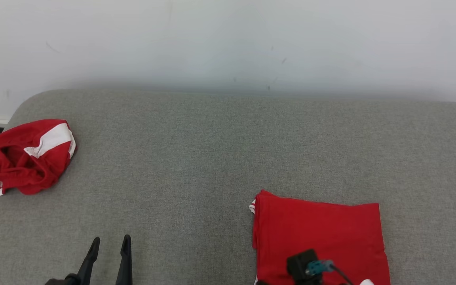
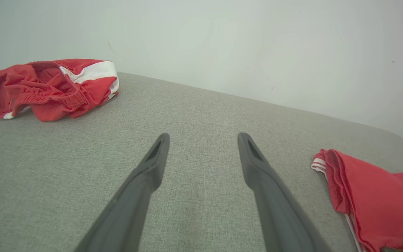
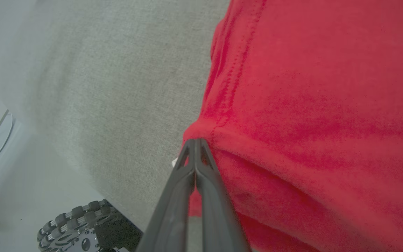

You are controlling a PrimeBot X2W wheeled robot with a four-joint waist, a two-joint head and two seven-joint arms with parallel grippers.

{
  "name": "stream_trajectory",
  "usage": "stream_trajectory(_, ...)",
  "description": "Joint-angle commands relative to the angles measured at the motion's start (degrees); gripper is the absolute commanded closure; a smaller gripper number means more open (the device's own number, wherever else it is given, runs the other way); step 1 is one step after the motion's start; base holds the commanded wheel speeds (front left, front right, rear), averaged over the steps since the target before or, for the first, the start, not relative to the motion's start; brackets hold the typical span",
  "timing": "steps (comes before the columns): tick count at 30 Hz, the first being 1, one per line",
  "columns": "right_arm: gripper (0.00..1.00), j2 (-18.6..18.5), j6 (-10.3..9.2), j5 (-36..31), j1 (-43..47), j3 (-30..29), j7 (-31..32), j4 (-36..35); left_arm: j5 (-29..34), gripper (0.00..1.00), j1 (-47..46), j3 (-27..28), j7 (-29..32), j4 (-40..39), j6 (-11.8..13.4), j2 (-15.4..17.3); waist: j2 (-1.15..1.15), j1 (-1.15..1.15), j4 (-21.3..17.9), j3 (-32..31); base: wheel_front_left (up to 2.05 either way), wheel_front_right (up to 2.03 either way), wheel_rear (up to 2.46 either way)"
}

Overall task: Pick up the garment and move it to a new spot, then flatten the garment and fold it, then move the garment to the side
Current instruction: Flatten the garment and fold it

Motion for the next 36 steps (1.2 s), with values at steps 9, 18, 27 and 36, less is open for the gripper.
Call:
stream_trajectory(9, 0.94, -0.1, -0.12, 3.6, 2.1, 2.7, -3.9, -3.9, 0.4, 0.00, 0.0, 0.7, -0.6, 0.6, 0.4, -0.3, 0.00, 0.00, -0.5, -0.4, 0.00, 0.00, 0.00)
stream_trajectory(18, 0.00, -0.1, -0.12, 1.9, 4.0, -16.9, -16.1, -6.9, 2.3, 0.00, 1.5, 1.7, -1.0, 0.0, 1.1, -1.0, 0.00, 0.00, -1.7, -3.4, 0.00, 0.00, 0.00)
stream_trajectory(27, 0.00, 0.0, -0.12, 2.2, 5.6, -29.3, -22.7, -11.0, 4.9, 0.00, 1.6, 5.5, -1.0, -1.8, 0.4, -3.0, 0.00, 0.00, -2.4, -6.1, 0.00, 0.00, 0.00)
stream_trajectory(36, 0.00, 0.0, -0.12, -0.4, 7.9, -29.3, -28.5, -7.5, 9.1, 0.00, 1.7, 10.1, -1.0, 1.6, -6.1, -6.7, 0.00, 0.00, -2.7, -8.5, 0.00, 0.00, 0.00)
